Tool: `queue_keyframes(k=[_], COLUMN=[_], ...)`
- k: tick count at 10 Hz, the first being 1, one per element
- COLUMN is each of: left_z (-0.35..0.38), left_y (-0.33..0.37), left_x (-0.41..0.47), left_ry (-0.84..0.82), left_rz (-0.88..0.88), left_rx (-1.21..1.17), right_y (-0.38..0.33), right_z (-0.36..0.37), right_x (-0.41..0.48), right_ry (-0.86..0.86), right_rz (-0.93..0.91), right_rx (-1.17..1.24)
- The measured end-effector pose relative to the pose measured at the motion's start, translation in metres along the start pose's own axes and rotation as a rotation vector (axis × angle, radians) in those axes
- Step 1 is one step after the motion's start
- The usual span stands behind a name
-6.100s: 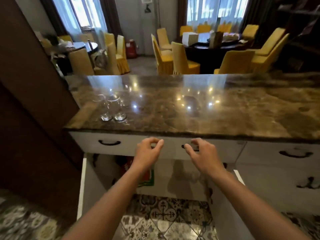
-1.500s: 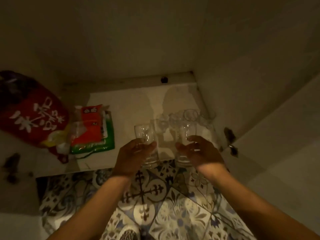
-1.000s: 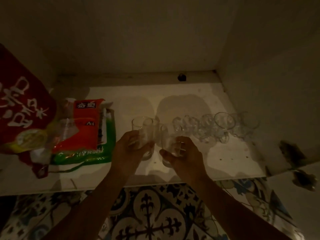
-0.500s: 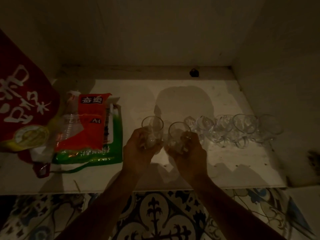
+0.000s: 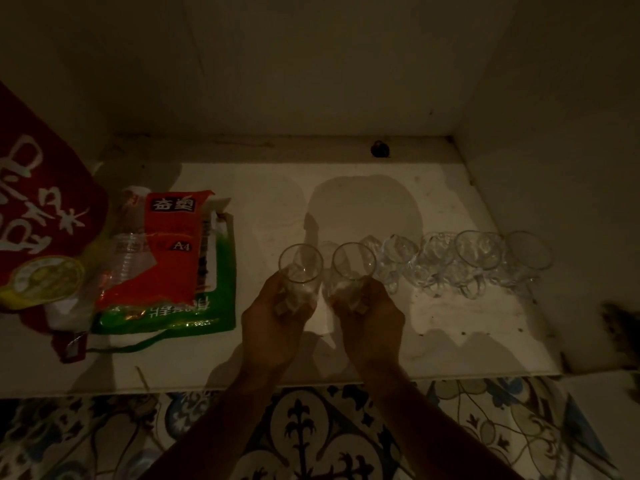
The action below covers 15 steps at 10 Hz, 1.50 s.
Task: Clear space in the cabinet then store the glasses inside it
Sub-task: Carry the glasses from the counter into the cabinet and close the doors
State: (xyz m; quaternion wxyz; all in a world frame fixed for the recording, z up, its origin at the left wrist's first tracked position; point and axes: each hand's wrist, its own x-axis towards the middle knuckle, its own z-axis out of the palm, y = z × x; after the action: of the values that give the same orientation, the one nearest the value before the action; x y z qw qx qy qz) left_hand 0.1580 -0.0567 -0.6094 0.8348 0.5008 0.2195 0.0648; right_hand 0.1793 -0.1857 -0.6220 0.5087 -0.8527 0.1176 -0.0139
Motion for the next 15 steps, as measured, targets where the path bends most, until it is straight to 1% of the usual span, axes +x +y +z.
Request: queue_keyframes(k=[1, 2, 3, 4, 7, 8, 9, 10, 11, 12, 13, 14, 15], left_z=[0.003, 0.009, 0.019, 0.016, 0.022, 0.022, 0.02, 0.021, 0.02, 0.015, 0.013, 0.009, 0.005], left_y=[-0.015, -0.015, -0.012, -0.012, -0.014, -0.011, -0.009, -0.011, -0.013, -0.012, -0.01, -0.008, 0.002], left_x=[0.01, 0.015, 0.019, 0.021, 0.031, 0.028, 0.027, 0.027, 0.027, 0.021, 0.011, -0.003, -0.024], left_ry=[0.057, 0.081, 0.092, 0.097, 0.144, 0.121, 0.112, 0.12, 0.111, 0.117, 0.103, 0.08, 0.055], left_rz=[0.037, 0.189, 0.164, 0.222, 0.2, 0.219, 0.202, 0.175, 0.16, 0.185, 0.176, 0.163, 0.168], left_rx=[0.35, 0.488, 0.511, 0.722, 0.651, 0.712, 0.735, 0.662, 0.674, 0.796, 0.817, 0.789, 0.916], right_y=[-0.011, -0.009, -0.016, -0.018, -0.023, -0.022, -0.024, -0.025, -0.025, -0.023, -0.02, -0.021, -0.024], right_z=[0.001, 0.001, -0.001, 0.0, 0.002, 0.002, 0.001, 0.0, 0.0, 0.0, -0.005, -0.018, -0.042], right_x=[0.009, 0.017, 0.022, 0.024, 0.031, 0.031, 0.031, 0.031, 0.029, 0.021, 0.014, 0.001, -0.014], right_ry=[0.031, 0.016, 0.025, 0.024, 0.007, 0.008, 0.008, -0.024, -0.04, -0.067, -0.087, -0.116, -0.159], right_rz=[0.066, 0.052, 0.086, 0.076, 0.082, 0.062, 0.065, 0.076, 0.097, 0.111, 0.11, 0.085, 0.005], right_rx=[-0.076, -0.148, -0.166, -0.192, -0.223, -0.262, -0.275, -0.293, -0.319, -0.355, -0.354, -0.347, -0.376])
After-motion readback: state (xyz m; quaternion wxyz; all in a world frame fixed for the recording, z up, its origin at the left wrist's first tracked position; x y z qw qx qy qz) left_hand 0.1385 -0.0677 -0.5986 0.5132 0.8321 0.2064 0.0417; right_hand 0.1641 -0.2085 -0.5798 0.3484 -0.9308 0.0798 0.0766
